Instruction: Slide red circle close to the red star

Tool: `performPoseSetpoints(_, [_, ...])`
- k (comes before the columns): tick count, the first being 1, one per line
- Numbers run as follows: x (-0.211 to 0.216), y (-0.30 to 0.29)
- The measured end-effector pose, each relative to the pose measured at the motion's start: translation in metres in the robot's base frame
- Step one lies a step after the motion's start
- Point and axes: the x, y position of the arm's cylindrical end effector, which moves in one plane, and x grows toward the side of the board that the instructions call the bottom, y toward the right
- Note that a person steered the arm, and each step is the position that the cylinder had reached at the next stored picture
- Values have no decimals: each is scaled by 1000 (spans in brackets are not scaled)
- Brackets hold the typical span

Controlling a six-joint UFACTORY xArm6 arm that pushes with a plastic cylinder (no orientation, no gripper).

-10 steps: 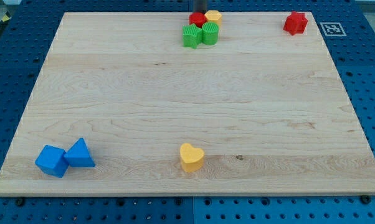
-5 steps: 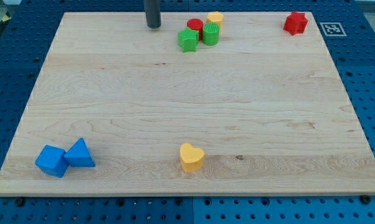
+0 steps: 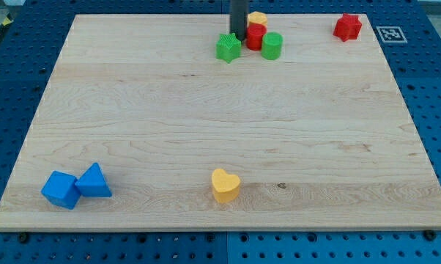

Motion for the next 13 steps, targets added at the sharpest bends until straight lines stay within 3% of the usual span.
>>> performPoseSetpoints(5, [29,73])
performPoseSetpoints(13, [10,155])
